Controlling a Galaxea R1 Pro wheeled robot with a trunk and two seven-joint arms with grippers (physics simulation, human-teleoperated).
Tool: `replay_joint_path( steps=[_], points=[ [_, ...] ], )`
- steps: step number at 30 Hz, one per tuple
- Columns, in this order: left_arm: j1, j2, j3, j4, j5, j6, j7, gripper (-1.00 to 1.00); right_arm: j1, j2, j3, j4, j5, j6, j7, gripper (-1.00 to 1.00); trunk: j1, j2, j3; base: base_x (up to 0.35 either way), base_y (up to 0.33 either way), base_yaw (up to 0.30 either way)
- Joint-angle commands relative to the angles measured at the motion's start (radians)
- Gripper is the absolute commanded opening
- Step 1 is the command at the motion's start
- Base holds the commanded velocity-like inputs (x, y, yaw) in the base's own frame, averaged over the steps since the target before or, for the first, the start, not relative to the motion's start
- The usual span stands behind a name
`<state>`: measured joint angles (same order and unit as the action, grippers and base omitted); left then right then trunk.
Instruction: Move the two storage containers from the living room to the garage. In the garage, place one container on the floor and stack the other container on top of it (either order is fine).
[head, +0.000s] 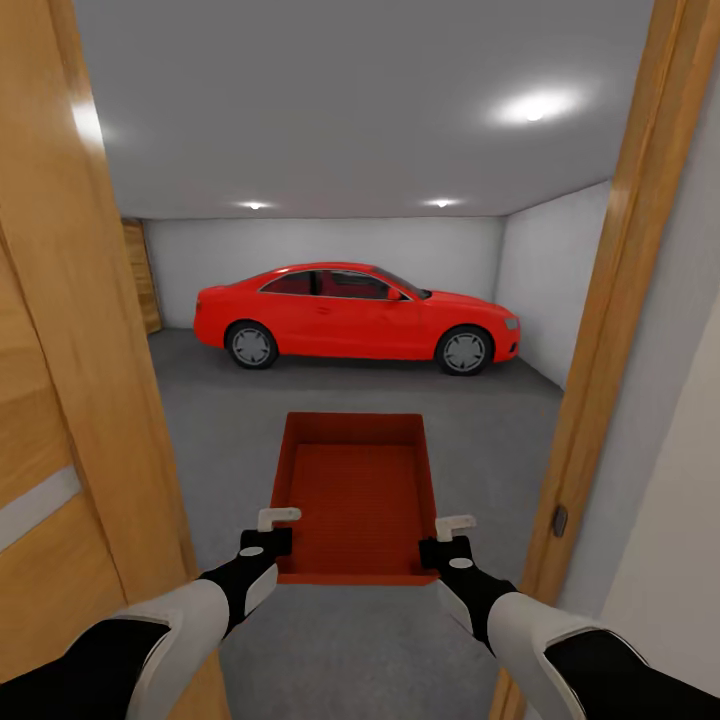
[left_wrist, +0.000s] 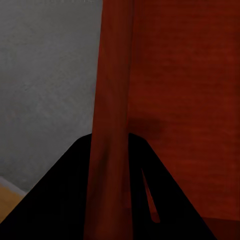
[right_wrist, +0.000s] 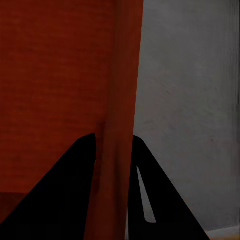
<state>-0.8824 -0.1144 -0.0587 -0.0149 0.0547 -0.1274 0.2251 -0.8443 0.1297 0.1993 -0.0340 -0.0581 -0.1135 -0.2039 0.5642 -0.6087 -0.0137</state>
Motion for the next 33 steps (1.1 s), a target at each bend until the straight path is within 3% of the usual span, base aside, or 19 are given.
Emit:
replay_joint_path(
  steps=[1, 11, 20, 33],
  points=[
    [-0.001, -0.002, 0.025, -0.011, 0.002, -0.021, 0.019, -1.00, -0.001, 0.006, -0.001, 0.006, -0.026, -0.006, -0.008, -1.00, 0.001, -0.001, -0.001, 0.247, 0.203, -0.241],
    [-0.001, -0.002, 0.025, -0.011, 0.002, -0.021, 0.019, -1.00, -0.001, 0.005, -0.001, 0.006, -0.026, -0.006, -0.008, -1.00, 0.001, -0.001, -0.001, 0.051, 0.033, -0.036],
    [-0.001, -0.001, 0.025, -0.011, 0.002, -0.021, 0.019, -1.00, -0.001, 0.007, -0.001, 0.007, -0.026, -0.006, -0.008, -1.00, 0.001, -0.001, -0.001, 0.000, 0.000, -0.164],
    [-0.001, -0.001, 0.025, -0.011, 0.002, -0.021, 0.019, -1.00, -0.001, 0.005, -0.001, 0.006, -0.026, -0.006, -0.008, -1.00, 0.001, -0.001, -0.001, 0.000, 0.000, -0.006]
  ],
)
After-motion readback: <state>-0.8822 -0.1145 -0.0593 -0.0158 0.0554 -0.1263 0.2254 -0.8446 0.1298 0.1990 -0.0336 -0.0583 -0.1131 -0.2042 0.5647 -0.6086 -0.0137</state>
